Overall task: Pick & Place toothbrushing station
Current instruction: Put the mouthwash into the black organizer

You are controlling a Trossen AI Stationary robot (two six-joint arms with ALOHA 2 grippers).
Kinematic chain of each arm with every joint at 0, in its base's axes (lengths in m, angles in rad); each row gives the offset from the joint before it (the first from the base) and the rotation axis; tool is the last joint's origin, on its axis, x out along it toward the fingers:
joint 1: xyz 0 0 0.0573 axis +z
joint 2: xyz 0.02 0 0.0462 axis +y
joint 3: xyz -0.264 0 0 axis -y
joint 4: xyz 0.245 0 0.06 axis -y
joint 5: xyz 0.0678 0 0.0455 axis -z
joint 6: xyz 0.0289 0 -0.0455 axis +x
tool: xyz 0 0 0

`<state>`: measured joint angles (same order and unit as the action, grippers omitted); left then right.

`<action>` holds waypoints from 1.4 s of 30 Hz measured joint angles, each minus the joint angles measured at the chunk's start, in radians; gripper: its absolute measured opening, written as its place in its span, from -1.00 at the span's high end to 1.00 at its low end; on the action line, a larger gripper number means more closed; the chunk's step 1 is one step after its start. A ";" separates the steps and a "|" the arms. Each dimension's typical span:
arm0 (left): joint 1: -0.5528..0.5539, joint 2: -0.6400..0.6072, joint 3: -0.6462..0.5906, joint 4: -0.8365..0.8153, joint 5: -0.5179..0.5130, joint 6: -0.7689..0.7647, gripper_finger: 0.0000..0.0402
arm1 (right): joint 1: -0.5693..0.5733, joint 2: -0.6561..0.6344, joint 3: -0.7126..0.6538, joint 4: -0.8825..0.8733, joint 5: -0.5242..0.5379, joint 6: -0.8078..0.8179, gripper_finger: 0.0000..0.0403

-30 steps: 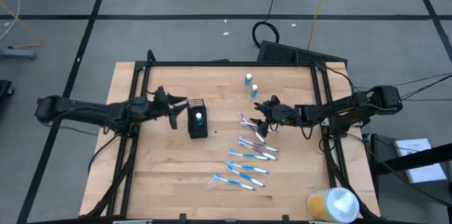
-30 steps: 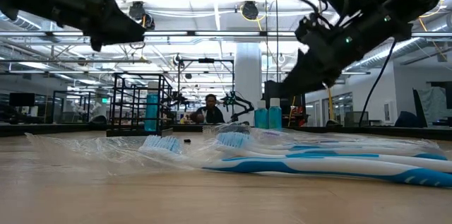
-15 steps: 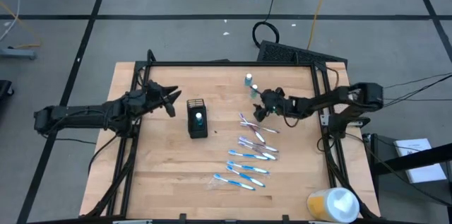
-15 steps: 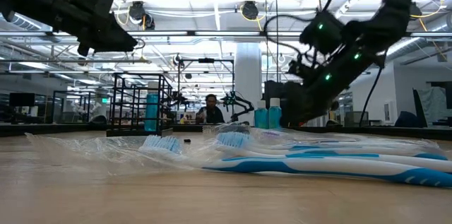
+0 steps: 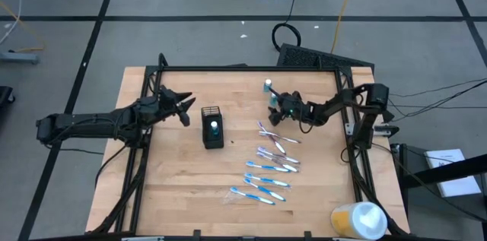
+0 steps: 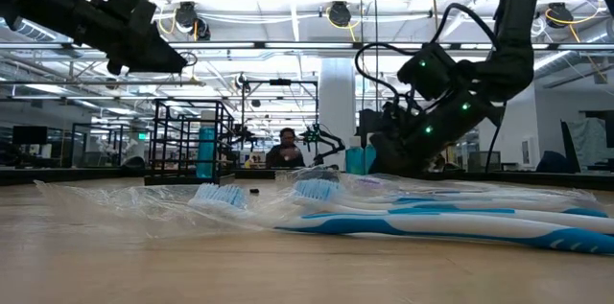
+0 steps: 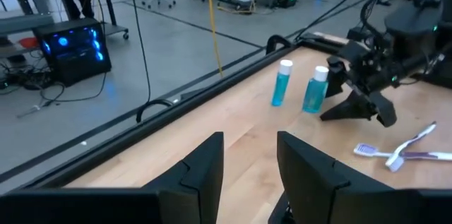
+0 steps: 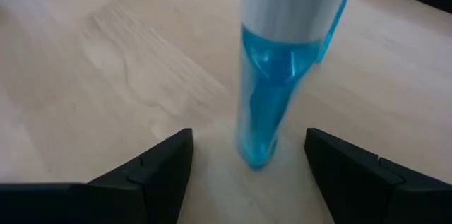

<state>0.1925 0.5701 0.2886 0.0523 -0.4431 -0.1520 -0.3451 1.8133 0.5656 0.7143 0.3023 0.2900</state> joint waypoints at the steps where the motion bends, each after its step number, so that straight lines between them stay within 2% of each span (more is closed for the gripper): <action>1: 0.000 -0.001 0.000 0.001 0.000 0.000 0.32 | -0.002 0.000 0.001 0.000 0.002 0.000 -0.32; 5: 0.000 0.000 0.000 0.001 -0.003 0.001 0.32 | -0.006 0.002 0.001 0.007 0.046 -0.018 -0.32; 12: 0.000 0.000 0.000 -0.005 -0.003 0.000 0.32 | -0.024 0.002 0.011 0.021 0.035 -0.031 -0.29; 31: 0.000 0.000 0.000 -0.004 -0.003 0.004 0.32 | -0.020 0.002 0.011 0.092 0.032 -0.030 0.29; 38: 0.000 0.000 0.000 -0.004 -0.003 0.011 0.32 | -0.019 0.002 0.011 0.144 -0.117 -0.029 0.54; 42: 0.000 0.000 0.000 -0.004 -0.003 -0.006 0.32 | -0.015 0.002 0.011 0.146 -0.153 -0.029 0.67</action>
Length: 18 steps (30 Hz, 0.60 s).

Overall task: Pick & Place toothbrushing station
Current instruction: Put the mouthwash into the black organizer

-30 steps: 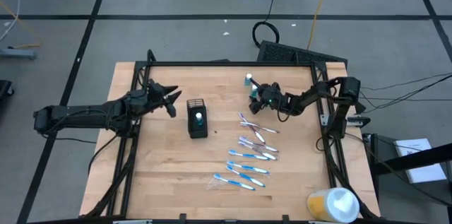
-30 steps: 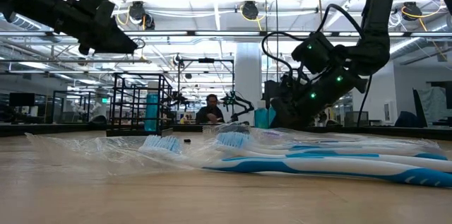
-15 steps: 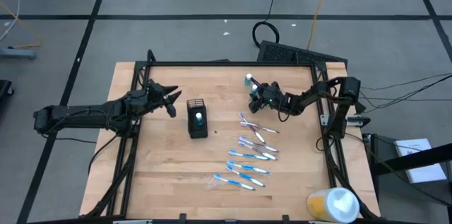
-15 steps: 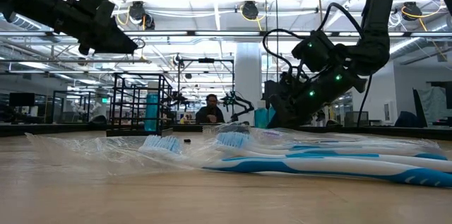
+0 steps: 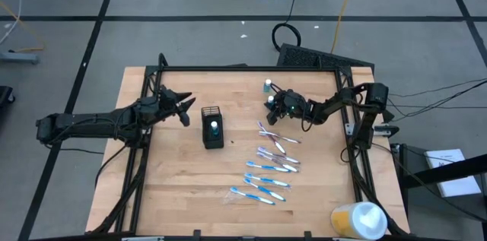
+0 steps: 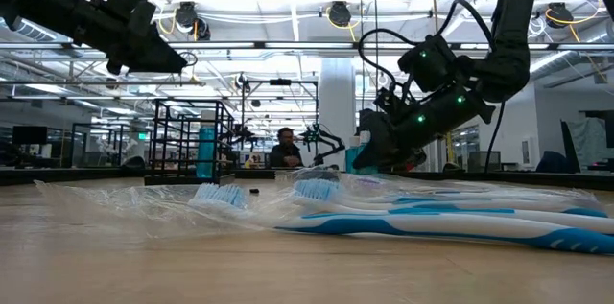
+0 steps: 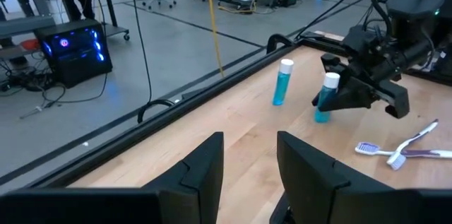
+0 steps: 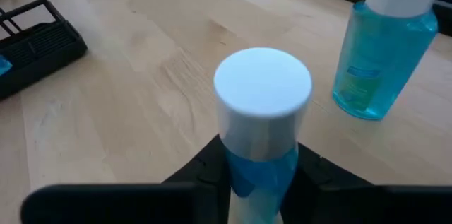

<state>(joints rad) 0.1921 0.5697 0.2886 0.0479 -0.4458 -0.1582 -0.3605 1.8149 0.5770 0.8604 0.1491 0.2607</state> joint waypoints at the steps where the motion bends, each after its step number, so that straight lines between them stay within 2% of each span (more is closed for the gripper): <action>1: 0.000 0.000 0.000 0.000 0.000 -0.011 0.32 | 0.003 0.000 0.000 0.000 -0.002 -0.001 0.68; 4: -0.001 0.000 0.000 0.002 0.021 -0.050 0.32 | 0.017 0.000 0.000 0.004 -0.024 -0.017 0.69; 8: -0.001 0.001 0.022 0.007 0.171 -0.082 0.32 | 0.039 -0.010 0.000 0.037 -0.107 -0.026 0.61; 11: -0.001 0.040 0.092 -0.020 0.235 -0.111 0.32 | 0.065 -0.019 0.000 0.067 -0.146 -0.045 0.60; 14: -0.017 0.121 0.198 -0.087 0.244 -0.092 0.32 | 0.095 -0.044 0.008 0.070 -0.169 -0.046 0.62; 18: -0.051 0.324 0.389 -0.229 0.246 -0.035 0.31 | 0.141 -0.093 0.038 0.001 -0.208 -0.046 0.65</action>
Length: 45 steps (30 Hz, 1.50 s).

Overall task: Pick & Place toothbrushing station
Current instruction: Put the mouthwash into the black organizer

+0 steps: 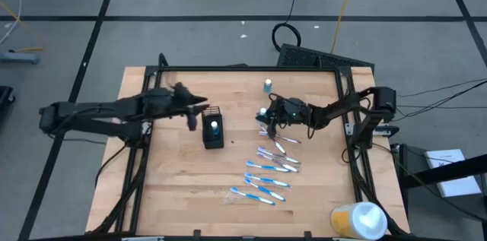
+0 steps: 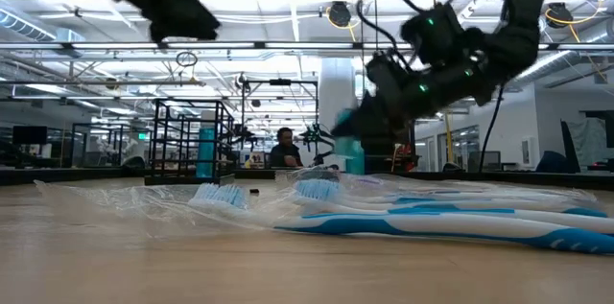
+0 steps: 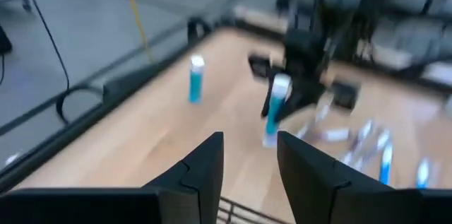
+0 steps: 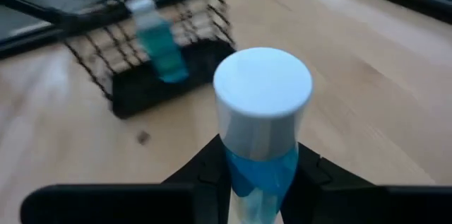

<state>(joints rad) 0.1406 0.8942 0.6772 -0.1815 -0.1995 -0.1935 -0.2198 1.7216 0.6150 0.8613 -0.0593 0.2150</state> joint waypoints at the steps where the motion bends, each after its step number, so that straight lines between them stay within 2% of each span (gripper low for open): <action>1: -0.005 0.062 0.061 -0.063 0.007 0.009 0.29 | 0.015 -0.011 0.022 -0.036 -0.003 0.000 0.65; 6: -0.011 0.406 0.373 -0.385 0.159 0.032 0.07 | 0.096 -0.046 0.120 -0.229 -0.021 -0.025 0.64; 10: -0.043 0.654 0.597 -0.522 0.303 0.159 -0.18 | 0.160 -0.046 0.176 -0.343 -0.022 -0.069 0.63; 14: -0.069 0.829 0.791 -0.633 0.322 0.311 -0.41 | 0.195 -0.038 0.188 -0.374 0.009 -0.082 0.63; 19: -0.086 0.938 0.940 -0.645 0.323 0.380 -0.58 | 0.208 -0.040 0.188 -0.370 0.007 -0.097 0.63; 28: -0.087 1.012 0.954 -0.569 0.330 0.352 -0.58 | 0.209 -0.040 0.188 -0.385 0.010 -0.099 0.63; 36: -0.087 1.018 0.953 -0.564 0.331 0.350 -0.45 | 0.209 -0.040 0.188 -0.408 0.010 -0.103 0.63; 41: -0.087 1.018 0.934 -0.536 0.402 0.377 -0.33 | 0.212 -0.040 0.188 -0.411 0.011 -0.138 0.63; 45: -0.087 1.018 0.930 -0.522 0.409 0.385 -0.23 | 0.214 -0.040 0.188 -0.410 0.009 -0.141 0.63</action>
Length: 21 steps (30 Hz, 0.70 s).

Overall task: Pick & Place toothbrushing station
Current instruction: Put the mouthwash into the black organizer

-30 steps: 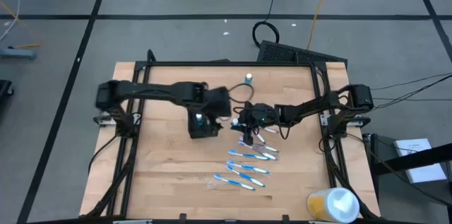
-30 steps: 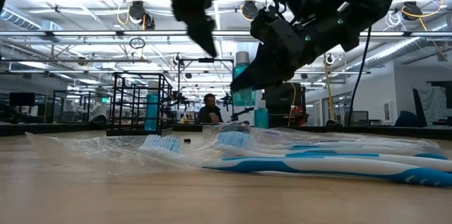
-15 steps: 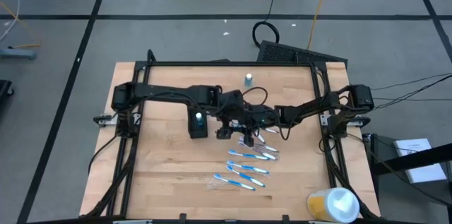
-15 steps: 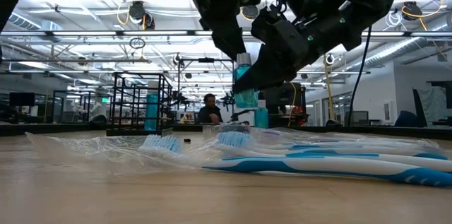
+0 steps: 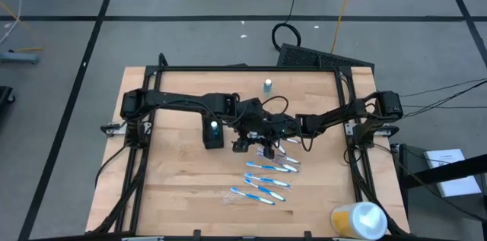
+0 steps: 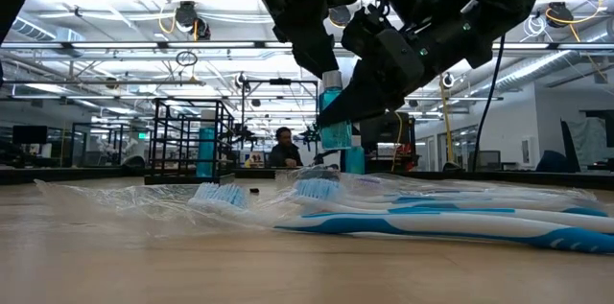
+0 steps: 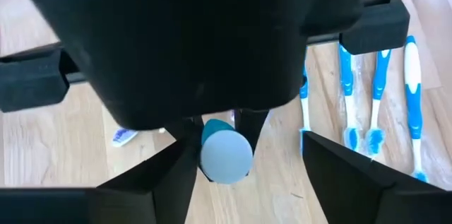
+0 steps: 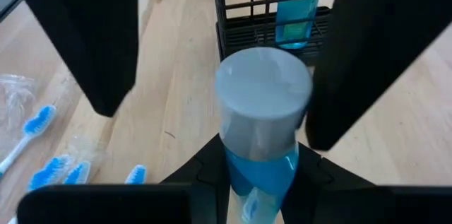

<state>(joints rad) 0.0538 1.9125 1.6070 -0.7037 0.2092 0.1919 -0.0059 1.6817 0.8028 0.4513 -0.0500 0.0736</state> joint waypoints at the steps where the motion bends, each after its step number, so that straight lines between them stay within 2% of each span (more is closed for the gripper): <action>1: 0.001 0.000 0.000 0.000 0.000 0.010 -0.21 | 0.000 0.000 0.000 0.000 -0.001 -0.002 0.63; 8: 0.007 0.000 0.000 -0.001 -0.008 0.034 -0.02 | 0.002 0.000 0.000 -0.001 -0.003 -0.012 0.63; 15: 0.008 0.000 0.000 -0.004 -0.055 0.031 0.26 | 0.008 0.000 0.000 -0.008 -0.003 -0.049 0.63; 21: 0.007 0.000 0.000 -0.004 -0.057 0.011 0.47 | 0.009 0.000 0.000 -0.010 -0.002 -0.056 0.63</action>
<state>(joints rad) 0.0612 1.9125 1.6066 -0.7078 0.1524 0.2031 0.0029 1.6817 0.8028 0.4416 -0.0525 0.0174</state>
